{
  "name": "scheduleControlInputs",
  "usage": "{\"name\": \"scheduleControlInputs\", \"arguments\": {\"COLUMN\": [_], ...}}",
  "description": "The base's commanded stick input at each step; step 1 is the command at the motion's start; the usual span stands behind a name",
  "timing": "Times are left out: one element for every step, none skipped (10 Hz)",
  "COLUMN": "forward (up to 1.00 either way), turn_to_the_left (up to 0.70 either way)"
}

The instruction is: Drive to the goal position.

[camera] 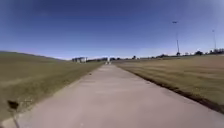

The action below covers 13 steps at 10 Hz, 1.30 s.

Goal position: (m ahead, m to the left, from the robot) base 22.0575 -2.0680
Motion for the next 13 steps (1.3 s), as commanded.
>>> {"name": "scheduleControlInputs", "arguments": {"forward": [1.0,1.0,1.0,1.0,1.0,1.0,1.0,1.0,1.0,1.0,1.0,1.0,1.0], "turn_to_the_left": [0.0,0.0,0.0,0.0,0.0,0.0,0.0,0.0,0.0,0.0,-0.4,-0.4,-0.05]}}
